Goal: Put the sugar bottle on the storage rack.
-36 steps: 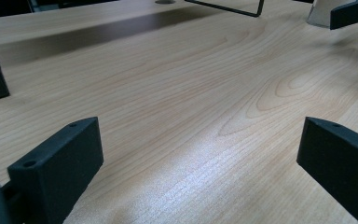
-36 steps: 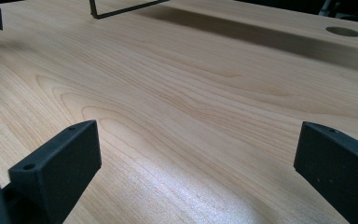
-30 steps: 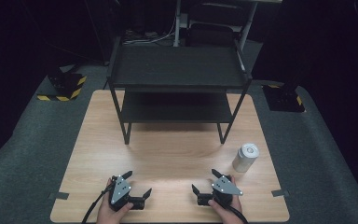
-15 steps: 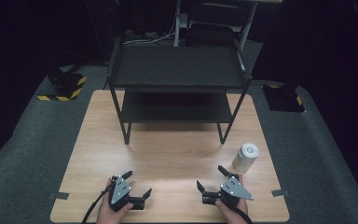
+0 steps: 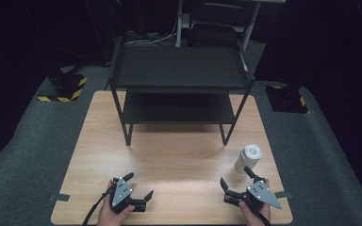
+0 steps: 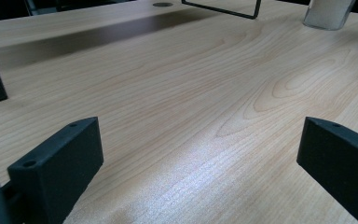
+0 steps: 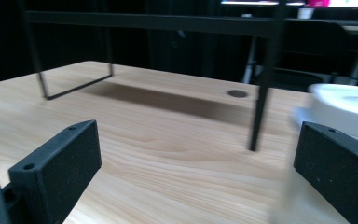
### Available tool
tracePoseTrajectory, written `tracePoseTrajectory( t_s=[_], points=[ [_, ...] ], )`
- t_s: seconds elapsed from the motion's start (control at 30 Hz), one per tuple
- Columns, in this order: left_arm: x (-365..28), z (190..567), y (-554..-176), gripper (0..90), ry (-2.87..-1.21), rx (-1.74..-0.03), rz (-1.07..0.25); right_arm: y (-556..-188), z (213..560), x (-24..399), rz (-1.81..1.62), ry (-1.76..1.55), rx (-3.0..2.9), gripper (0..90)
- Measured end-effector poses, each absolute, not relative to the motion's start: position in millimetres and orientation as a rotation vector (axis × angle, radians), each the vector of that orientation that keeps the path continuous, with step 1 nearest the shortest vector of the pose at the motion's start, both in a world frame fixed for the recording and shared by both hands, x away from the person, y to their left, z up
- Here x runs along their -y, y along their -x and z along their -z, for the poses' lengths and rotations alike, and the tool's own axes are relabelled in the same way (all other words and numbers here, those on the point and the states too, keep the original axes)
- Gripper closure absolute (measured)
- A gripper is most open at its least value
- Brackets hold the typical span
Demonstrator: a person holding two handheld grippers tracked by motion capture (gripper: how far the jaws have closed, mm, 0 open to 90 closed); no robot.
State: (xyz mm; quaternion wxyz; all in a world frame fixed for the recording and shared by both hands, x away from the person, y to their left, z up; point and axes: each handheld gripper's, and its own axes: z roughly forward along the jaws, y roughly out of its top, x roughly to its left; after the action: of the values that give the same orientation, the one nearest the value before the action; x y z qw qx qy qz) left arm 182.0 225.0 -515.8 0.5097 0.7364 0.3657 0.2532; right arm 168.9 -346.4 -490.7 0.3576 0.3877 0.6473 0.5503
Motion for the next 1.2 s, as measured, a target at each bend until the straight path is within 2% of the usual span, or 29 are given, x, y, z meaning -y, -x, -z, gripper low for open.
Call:
tracePoseTrajectory(
  t_s=[0.43, 0.83, 0.93, 1.03, 1.1, 1.17, 1.2],
  points=[
    [-225, 516, -181, 0.4, -1.772, -0.876, -0.615, -175, 495, 365, -1.283, -1.146, -1.587, 0.0],
    [-224, 516, -181, 0.4, -1.773, -0.876, -0.618, -223, 500, 352, -1.176, -1.22, -1.598, 1.0],
    [-224, 516, -181, 0.4, -1.772, -0.879, -0.617, -229, 504, 350, -1.172, -1.232, -1.578, 4.8],
    [-224, 517, -181, 0.4, -1.772, -0.874, -0.619, -231, 509, 346, -1.2, -1.235, -1.514, 17.4],
    [-224, 517, -181, 0.4, -1.772, -0.874, -0.619, -232, 509, 346, -1.207, -1.236, -1.505, 19.6],
    [-224, 516, -181, 0.4, -1.775, -0.873, -0.621, -232, 512, 345, -1.235, -1.233, -1.484, 28.8],
    [-224, 517, -180, 0.4, -1.773, -0.872, -0.622, -232, 514, 343, -1.234, -1.228, -1.48, 29.9]
  ],
)
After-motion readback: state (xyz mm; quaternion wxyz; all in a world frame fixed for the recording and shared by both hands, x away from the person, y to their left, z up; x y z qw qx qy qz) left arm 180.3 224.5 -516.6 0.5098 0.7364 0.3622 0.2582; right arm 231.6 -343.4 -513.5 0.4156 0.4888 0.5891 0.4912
